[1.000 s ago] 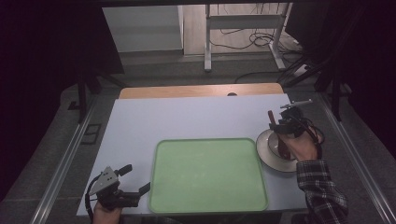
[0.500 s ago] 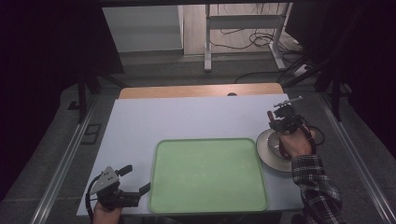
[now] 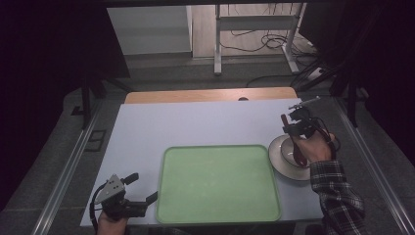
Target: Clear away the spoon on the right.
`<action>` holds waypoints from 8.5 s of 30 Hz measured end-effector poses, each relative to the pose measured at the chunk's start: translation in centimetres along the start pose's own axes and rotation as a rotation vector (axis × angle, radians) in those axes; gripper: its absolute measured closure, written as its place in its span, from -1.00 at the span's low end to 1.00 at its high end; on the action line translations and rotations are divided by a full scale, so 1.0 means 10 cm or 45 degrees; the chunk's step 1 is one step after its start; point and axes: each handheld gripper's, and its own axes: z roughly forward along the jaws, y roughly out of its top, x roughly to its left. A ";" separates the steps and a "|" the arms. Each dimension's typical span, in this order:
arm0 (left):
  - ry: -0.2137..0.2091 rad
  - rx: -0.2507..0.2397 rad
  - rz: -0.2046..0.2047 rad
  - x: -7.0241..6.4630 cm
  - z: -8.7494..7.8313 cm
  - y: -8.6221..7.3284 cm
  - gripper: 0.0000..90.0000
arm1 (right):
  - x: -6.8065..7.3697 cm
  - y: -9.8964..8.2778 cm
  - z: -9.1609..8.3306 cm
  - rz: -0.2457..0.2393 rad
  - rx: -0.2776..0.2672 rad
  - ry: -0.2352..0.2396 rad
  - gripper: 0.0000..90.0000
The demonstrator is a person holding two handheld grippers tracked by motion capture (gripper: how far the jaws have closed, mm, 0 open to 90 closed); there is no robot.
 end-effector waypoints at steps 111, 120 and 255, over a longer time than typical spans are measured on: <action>0.007 0.013 0.019 -0.02 0.01 0.01 -0.98 | 1.30 -0.13 0.41 -0.125 0.476 0.315 0.72; 0.009 0.013 0.019 -0.02 0.01 0.01 -0.98 | 1.22 -0.24 0.46 -0.133 0.452 0.330 0.53; 0.026 0.000 0.043 -0.03 -0.01 0.02 -0.98 | 1.15 -0.66 0.15 -0.231 -0.159 0.259 -0.69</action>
